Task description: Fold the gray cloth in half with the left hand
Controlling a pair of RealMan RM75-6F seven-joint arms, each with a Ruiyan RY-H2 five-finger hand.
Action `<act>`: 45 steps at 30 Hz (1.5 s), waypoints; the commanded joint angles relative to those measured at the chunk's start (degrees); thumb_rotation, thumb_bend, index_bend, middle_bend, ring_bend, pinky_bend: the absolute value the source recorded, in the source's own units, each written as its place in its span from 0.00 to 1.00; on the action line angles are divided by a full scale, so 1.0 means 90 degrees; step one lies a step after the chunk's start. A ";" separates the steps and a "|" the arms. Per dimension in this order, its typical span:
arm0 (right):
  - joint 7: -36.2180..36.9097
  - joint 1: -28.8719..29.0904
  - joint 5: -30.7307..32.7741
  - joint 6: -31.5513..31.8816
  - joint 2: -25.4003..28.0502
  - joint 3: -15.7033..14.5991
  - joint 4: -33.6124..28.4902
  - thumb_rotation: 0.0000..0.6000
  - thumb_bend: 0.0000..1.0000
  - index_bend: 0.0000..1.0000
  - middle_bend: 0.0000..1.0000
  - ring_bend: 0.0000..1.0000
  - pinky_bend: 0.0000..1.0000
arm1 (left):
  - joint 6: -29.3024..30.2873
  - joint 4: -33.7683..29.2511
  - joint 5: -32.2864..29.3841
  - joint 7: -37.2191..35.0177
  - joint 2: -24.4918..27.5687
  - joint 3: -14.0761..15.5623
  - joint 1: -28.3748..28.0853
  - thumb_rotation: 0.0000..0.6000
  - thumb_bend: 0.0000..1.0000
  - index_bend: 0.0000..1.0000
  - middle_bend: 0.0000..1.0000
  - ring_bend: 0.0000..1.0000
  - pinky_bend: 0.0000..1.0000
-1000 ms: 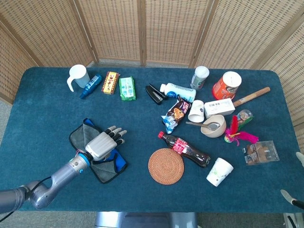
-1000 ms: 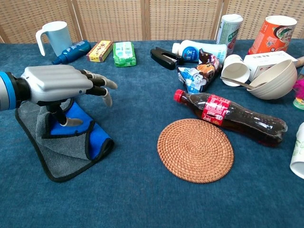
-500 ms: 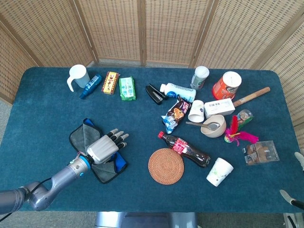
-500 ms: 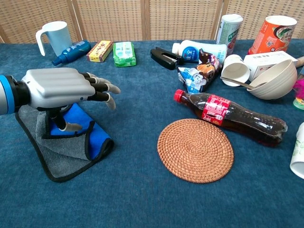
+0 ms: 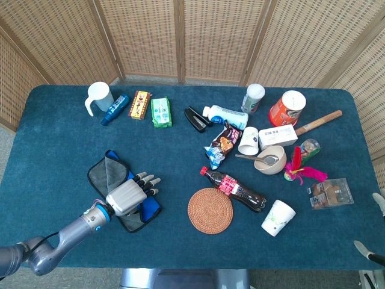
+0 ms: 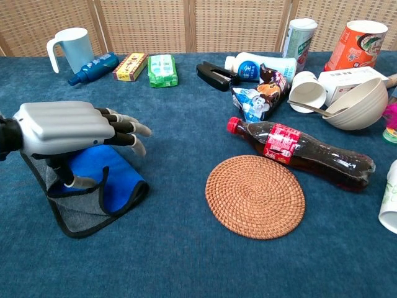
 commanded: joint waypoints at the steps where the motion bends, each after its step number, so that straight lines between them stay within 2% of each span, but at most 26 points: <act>1: -0.0009 -0.0002 -0.0004 0.0004 -0.0002 -0.0001 -0.0004 1.00 0.00 0.03 0.00 0.00 0.00 | 0.0092 -0.0141 0.0195 -0.0229 0.0166 0.0121 0.0085 1.00 0.36 0.18 0.00 0.00 0.14; 10: -0.0086 0.0008 -0.0012 -0.0022 -0.0015 -0.0008 -0.0025 1.00 0.00 0.03 0.00 0.00 0.00 | 0.0259 -0.0358 0.0751 -0.0657 0.0608 0.0470 0.0259 1.00 0.36 0.18 0.00 0.00 0.14; 19: -0.0152 0.0007 -0.0037 -0.0026 -0.0024 -0.0022 -0.0052 1.00 0.00 0.03 0.00 0.00 0.00 | 0.0376 -0.0409 0.1094 -0.0946 0.0686 0.0667 0.0424 1.00 0.36 0.18 0.00 0.00 0.14; 28: -0.0160 0.0009 -0.0063 -0.0034 -0.0019 -0.0036 -0.0062 1.00 0.00 0.03 0.00 0.00 0.00 | 0.0722 -0.0035 0.0953 -0.1426 0.0793 0.0333 0.0545 1.00 0.36 0.21 0.00 0.00 0.15; 36: -0.0203 0.0015 -0.0067 -0.0051 -0.0021 -0.0045 -0.0083 1.00 0.00 0.03 0.00 0.00 0.00 | 0.0170 0.0537 0.0225 -0.1449 0.0648 -0.0117 0.0286 1.00 0.36 0.26 0.00 0.00 0.15; 40: -0.0198 0.0019 -0.0047 -0.0066 -0.0017 -0.0043 -0.0086 1.00 0.00 0.03 0.00 0.00 0.00 | -0.0365 0.0924 -0.0417 -0.1184 0.0467 -0.0396 0.0014 1.00 0.36 0.26 0.00 0.00 0.15; 45: -0.0186 0.0041 -0.0023 -0.0113 -0.0018 -0.0041 -0.0082 1.00 0.00 0.03 0.00 0.00 0.00 | -0.0698 0.1240 -0.1050 -0.0854 0.0218 -0.0628 -0.0216 1.00 0.36 0.26 0.00 0.00 0.15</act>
